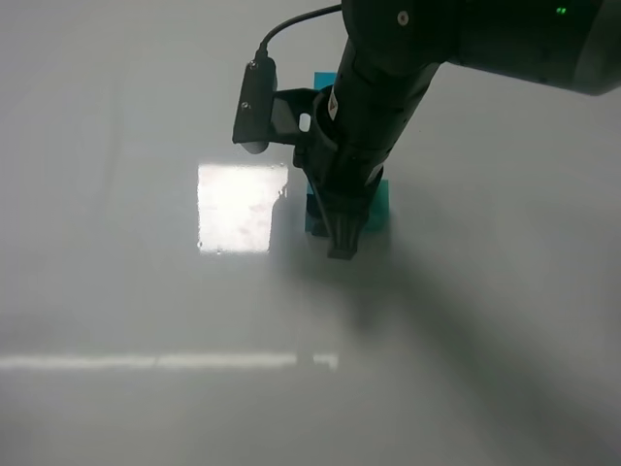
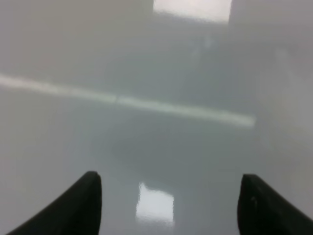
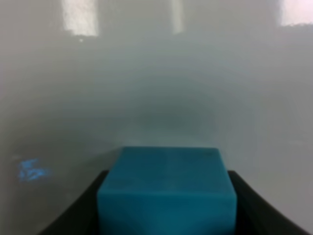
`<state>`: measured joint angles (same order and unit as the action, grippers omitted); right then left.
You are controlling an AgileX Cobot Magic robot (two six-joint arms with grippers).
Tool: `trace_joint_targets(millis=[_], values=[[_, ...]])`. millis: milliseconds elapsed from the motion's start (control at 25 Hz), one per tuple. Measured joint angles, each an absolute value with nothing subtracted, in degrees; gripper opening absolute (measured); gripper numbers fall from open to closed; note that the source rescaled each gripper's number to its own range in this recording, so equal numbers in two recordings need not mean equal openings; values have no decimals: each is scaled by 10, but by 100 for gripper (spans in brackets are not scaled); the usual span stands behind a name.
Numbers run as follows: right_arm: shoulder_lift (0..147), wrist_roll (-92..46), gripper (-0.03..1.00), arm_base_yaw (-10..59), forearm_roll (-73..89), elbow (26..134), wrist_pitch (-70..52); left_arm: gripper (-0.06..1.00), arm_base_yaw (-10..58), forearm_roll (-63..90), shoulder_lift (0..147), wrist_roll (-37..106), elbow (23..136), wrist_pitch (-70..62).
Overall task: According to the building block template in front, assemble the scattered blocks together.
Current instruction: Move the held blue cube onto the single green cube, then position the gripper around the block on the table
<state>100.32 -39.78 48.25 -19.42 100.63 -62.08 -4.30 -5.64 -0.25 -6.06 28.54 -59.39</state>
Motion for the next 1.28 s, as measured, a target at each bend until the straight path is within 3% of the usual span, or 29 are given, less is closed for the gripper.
trace_joint_targets(millis=[280,440,560,1280], values=[[1003,-391,20,482,-200,1006,-621,57,-43,-56,-2,-61,285,-594],[1003,-391,44,482,-205,1006,-629,57,-43,-56,-2,-61,285,-594],[1003,-390,51,482,-207,1006,-631,57,-43,-56,-2,-61,285,-594],[1001,-380,51,482,-231,1007,-659,57,-43,-56,-2,-61,285,-594]])
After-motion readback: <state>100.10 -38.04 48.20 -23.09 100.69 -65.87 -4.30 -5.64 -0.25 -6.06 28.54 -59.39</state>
